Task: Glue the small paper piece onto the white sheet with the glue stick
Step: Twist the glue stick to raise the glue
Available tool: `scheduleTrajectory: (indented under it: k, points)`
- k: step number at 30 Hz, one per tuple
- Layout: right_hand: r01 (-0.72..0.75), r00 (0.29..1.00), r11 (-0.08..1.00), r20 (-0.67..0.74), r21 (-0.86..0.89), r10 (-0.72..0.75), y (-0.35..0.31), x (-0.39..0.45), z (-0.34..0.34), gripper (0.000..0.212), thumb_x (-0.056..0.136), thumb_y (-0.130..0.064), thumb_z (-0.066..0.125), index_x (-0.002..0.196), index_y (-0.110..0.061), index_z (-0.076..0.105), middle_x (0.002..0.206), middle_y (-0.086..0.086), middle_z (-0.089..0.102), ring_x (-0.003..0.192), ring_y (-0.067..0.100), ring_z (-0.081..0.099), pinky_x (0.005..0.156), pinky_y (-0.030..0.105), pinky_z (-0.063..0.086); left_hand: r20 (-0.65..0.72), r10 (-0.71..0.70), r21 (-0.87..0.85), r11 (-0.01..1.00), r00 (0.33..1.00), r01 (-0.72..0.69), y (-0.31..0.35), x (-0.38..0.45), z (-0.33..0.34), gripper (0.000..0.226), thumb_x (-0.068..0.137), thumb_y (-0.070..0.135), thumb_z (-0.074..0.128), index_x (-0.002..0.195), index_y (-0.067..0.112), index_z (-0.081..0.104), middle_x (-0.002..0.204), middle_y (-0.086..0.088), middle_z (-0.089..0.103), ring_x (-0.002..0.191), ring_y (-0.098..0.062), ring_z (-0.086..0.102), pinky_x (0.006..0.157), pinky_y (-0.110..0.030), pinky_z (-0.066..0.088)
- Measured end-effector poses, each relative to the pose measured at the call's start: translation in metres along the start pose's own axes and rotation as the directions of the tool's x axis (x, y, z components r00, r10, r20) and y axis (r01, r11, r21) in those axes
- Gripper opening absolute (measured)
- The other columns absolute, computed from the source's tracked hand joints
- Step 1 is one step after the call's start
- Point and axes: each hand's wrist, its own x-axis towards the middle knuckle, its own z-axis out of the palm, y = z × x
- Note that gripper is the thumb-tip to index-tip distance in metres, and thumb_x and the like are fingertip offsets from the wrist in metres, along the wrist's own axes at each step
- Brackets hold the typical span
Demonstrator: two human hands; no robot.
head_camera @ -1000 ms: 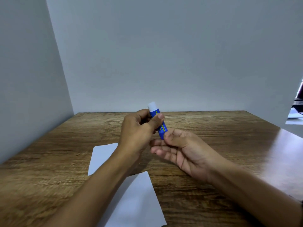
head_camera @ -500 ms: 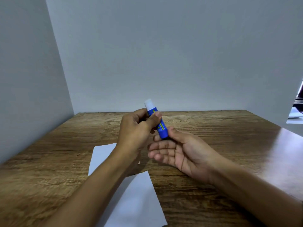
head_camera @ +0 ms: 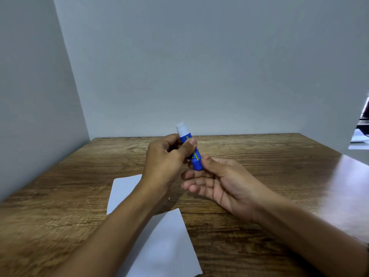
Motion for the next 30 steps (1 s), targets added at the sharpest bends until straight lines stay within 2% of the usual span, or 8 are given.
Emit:
scheduleTrajectory:
  k: [2, 5, 10, 15, 18, 23, 27, 30]
  points:
    - [0.02, 1.0, 1.0, -0.001, -0.018, -0.02, 0.0007, -0.0003, 0.0004, 0.02, 0.08, -0.016, 0.059, 0.091, 0.001, 0.055, 0.064, 0.015, 0.07, 0.056, 0.022, 0.07, 0.053, 0.024, 0.058, 0.002, -0.004, 0.0, 1.0, 1.0, 0.004, -0.0002, -0.0001, -0.0005, 0.015, 0.081, 0.014, 0.063, 0.079, -0.001, 0.067, 0.058, -0.001, 0.059, 0.044, 0.0, 0.048, 0.049, -0.01, 0.043]
    - [0.031, 0.999, 0.999, -0.013, -0.028, -0.031, -0.0001, -0.0008, 0.0004, 0.004, 0.088, -0.001, 0.051, 0.091, 0.0, 0.054, 0.062, 0.015, 0.07, 0.055, 0.022, 0.07, 0.051, 0.023, 0.057, 0.012, -0.016, -0.017, 1.0, 1.0, 0.016, 0.0001, -0.0003, -0.0006, 0.013, 0.081, 0.015, 0.064, 0.076, 0.003, 0.067, 0.053, 0.005, 0.06, 0.046, -0.001, 0.05, 0.05, -0.011, 0.043]
    - [-0.023, 1.0, 1.0, 0.017, 0.011, 0.023, -0.0016, -0.0003, 0.0001, 0.021, 0.096, -0.011, 0.038, 0.091, 0.002, 0.054, 0.063, 0.016, 0.071, 0.056, 0.024, 0.07, 0.05, 0.024, 0.057, 0.013, -0.023, -0.044, 0.999, 1.0, 0.024, 0.0, 0.0012, -0.0009, 0.013, 0.081, 0.013, 0.063, 0.077, 0.001, 0.067, 0.047, 0.011, 0.058, 0.043, 0.0, 0.048, 0.048, -0.011, 0.042]
    - [0.035, 0.999, 0.999, -0.006, -0.028, -0.035, 0.0008, 0.0, 0.0026, 0.016, 0.08, -0.012, 0.058, 0.09, -0.002, 0.052, 0.064, 0.014, 0.07, 0.054, 0.022, 0.069, 0.05, 0.023, 0.057, 0.027, -0.037, -0.056, 0.998, 0.999, 0.038, -0.0016, 0.0014, -0.0015, 0.014, 0.081, 0.014, 0.063, 0.078, 0.001, 0.068, 0.049, 0.009, 0.06, 0.044, -0.001, 0.05, 0.048, -0.01, 0.042]
    - [0.043, 0.999, 0.999, -0.007, -0.017, -0.044, 0.0009, 0.0001, 0.0015, 0.005, 0.09, -0.006, 0.048, 0.089, -0.002, 0.051, 0.061, 0.014, 0.069, 0.053, 0.021, 0.069, 0.048, 0.022, 0.056, 0.037, -0.029, -0.057, 0.998, 0.999, 0.032, -0.0017, 0.0008, -0.0001, 0.016, 0.081, 0.014, 0.063, 0.079, -0.001, 0.067, 0.053, 0.004, 0.06, 0.045, -0.001, 0.05, 0.048, -0.011, 0.042]
    - [-0.002, 1.0, 1.0, 0.011, 0.025, 0.002, 0.0001, -0.0008, 0.0011, 0.028, 0.094, -0.021, 0.041, 0.085, -0.001, 0.058, 0.063, 0.015, 0.071, 0.053, 0.022, 0.069, 0.046, 0.022, 0.055, 0.039, -0.121, -0.144, 0.982, 0.992, 0.125, -0.0001, 0.0013, -0.0007, 0.017, 0.082, 0.015, 0.062, 0.079, -0.001, 0.066, 0.06, -0.004, 0.058, 0.055, -0.014, 0.049, 0.056, -0.022, 0.044]
    - [0.056, 0.998, 0.998, -0.029, 0.017, -0.056, 0.0038, 0.0007, 0.0035, 0.026, 0.07, -0.022, 0.061, 0.087, -0.003, 0.055, 0.063, 0.013, 0.07, 0.052, 0.021, 0.068, 0.047, 0.022, 0.055, 0.06, -0.173, -0.155, 0.971, 0.983, 0.181, -0.001, 0.0006, -0.0022, 0.022, 0.08, 0.02, 0.063, 0.085, -0.001, 0.067, 0.07, -0.011, 0.058, 0.058, -0.017, 0.043, 0.057, -0.025, 0.04]
    - [0.15, 0.985, 0.988, -0.099, 0.042, -0.145, 0.0028, 0.0012, 0.0061, 0.025, 0.062, -0.015, 0.063, 0.083, -0.005, 0.054, 0.058, 0.009, 0.068, 0.048, 0.017, 0.066, 0.046, 0.02, 0.053, 0.158, -0.226, -0.145, 0.958, 0.961, 0.249, -0.0003, -0.0028, -0.0014, 0.021, 0.081, 0.024, 0.063, 0.089, 0.006, 0.07, 0.07, -0.007, 0.061, 0.056, -0.014, 0.046, 0.054, -0.021, 0.041]
